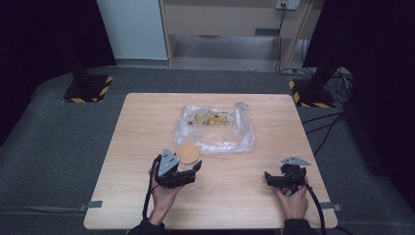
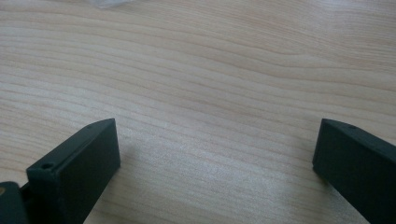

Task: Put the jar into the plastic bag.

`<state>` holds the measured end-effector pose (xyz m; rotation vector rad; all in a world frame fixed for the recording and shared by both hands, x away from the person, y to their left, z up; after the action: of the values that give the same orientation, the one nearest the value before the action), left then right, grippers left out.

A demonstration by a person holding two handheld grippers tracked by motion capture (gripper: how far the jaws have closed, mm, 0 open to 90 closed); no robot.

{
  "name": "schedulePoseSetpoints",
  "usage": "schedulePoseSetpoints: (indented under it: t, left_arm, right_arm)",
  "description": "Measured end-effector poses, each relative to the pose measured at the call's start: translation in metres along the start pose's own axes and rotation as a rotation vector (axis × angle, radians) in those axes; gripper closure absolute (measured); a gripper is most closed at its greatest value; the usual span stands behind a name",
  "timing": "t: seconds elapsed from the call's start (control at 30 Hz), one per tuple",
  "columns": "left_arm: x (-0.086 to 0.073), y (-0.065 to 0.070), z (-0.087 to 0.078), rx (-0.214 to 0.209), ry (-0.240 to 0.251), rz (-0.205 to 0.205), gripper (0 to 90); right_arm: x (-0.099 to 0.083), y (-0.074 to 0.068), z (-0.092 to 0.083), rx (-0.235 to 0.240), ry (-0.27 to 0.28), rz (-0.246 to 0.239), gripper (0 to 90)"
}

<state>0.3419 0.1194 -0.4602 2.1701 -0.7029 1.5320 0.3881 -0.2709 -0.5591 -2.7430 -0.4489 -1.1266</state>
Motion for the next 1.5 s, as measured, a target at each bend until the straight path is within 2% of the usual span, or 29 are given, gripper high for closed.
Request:
schedulePoseSetpoints:
  t: [0.33,0.57,0.87,1.27,1.5]
  left_arm:
    - [0.008,-0.001,0.009,0.014,-0.002,0.006,25.6]
    - [0.018,0.002,0.021,0.016,-0.008,0.027,25.6]
    - [0.028,0.002,0.033,0.019,-0.002,0.034,25.6]
    - [0.046,-0.008,0.059,0.029,0.011,0.016,25.6]
    - [0.051,-0.011,0.075,0.039,-0.006,0.022,25.6]
  right_arm:
    - [0.0,0.0,0.0,0.0,0.0,0.0,0.8]
    - [0.0,0.0,0.0,0.0,0.0,0.0,0.8]
    - [0.0,0.0,0.0,0.0,0.0,-0.001,0.8]
    - [0.0,0.0,0.0,0.001,0.0,-0.001,0.7]
    - [0.0,0.0,0.0,0.0,0.0,0.0,0.7]
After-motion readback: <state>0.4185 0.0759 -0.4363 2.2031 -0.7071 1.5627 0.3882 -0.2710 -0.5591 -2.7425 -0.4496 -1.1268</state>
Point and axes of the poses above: each handheld gripper's, and its own axes: z roughly forward along the jaws, x roughly out of its top, y roughly to its right, the point moved 2 cm from there along z, roughly forward along the jaws, and after that the axes turned 1 degree about z, right-handed, at the moved point
